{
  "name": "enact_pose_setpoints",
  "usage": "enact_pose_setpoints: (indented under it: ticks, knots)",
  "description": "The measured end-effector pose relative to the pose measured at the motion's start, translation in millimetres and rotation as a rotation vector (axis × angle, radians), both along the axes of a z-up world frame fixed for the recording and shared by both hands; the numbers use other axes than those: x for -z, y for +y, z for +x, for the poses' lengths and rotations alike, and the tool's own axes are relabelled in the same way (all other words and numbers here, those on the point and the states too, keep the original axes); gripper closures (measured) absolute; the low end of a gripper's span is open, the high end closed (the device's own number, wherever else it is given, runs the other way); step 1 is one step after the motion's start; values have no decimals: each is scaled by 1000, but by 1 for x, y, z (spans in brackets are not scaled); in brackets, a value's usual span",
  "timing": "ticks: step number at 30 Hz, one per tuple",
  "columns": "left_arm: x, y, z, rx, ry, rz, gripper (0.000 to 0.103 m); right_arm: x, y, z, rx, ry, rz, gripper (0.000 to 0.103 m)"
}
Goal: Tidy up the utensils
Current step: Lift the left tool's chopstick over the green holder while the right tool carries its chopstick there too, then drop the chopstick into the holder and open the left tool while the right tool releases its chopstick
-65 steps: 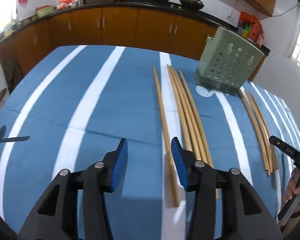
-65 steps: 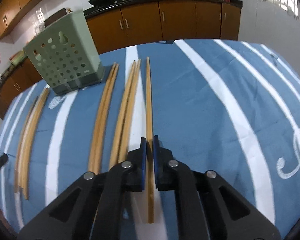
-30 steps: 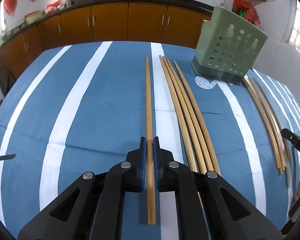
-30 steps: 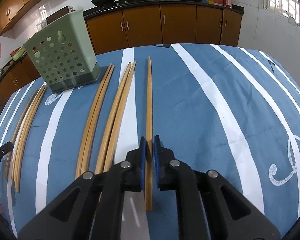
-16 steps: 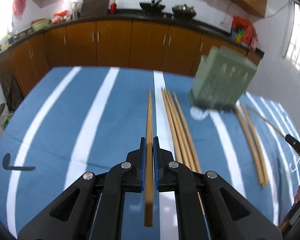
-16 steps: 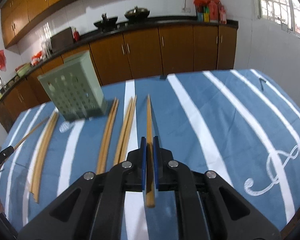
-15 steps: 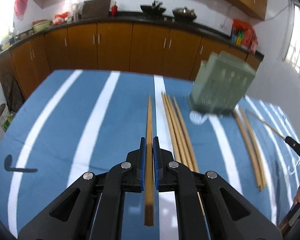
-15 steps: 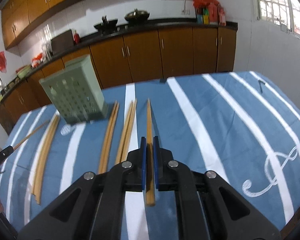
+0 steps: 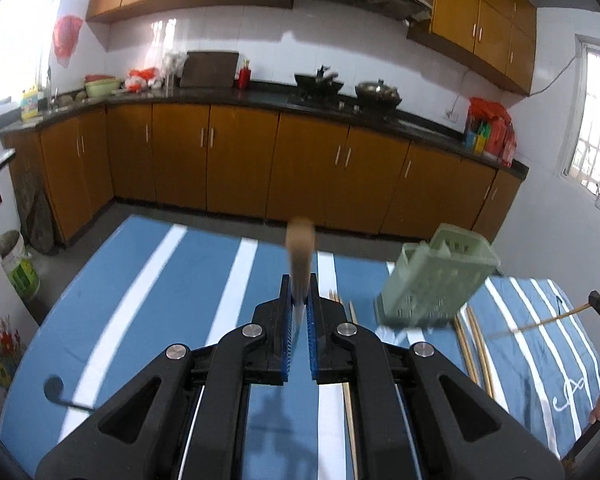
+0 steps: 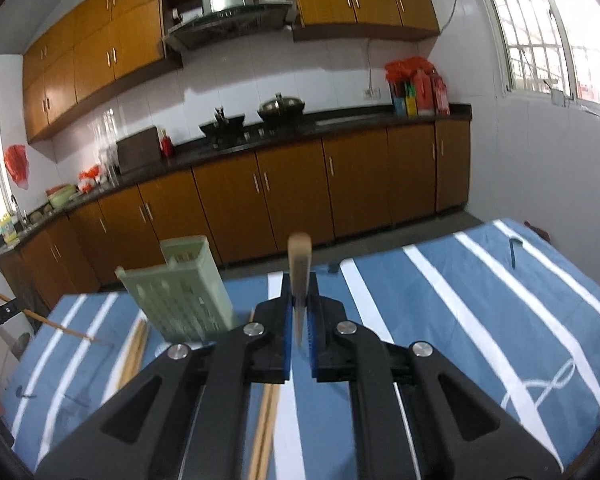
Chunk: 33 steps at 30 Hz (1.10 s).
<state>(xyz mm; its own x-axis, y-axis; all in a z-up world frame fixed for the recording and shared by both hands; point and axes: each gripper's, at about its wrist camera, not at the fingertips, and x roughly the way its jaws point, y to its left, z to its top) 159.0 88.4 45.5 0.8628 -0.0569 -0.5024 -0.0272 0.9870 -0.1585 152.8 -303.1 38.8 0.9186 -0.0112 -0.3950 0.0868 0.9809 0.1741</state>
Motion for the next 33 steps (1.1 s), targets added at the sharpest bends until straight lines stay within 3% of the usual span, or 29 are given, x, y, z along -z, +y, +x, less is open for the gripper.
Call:
enact_pose_setpoints:
  ticks: [7, 11, 14, 17, 21, 29, 33]
  knots:
    - [-53, -9, 12, 16, -111, 39, 96, -73, -1, 11, -65, -143, 56, 95]
    - [-88, -23, 20, 30, -202, 20, 96, -112, 12, 17, -125, -229, 93, 95]
    - [-110, -40, 28, 45, -293, -7, 96, -127, 33, 28, -148, -277, 54, 95]
    - [-119, -57, 38, 57, -346, -52, 96, -125, 49, 49, -164, -277, 39, 95]
    - [-107, -76, 57, 73, -367, -88, 96, -103, 63, 79, -163, -234, 11, 95]
    - [-40, -104, 93, 144, -225, -90, 96, -47, 73, 114, -191, -78, 8, 95]
    - [-30, -101, 94, 156, -169, -105, 96, -38, 76, 113, -201, -57, 0, 89]
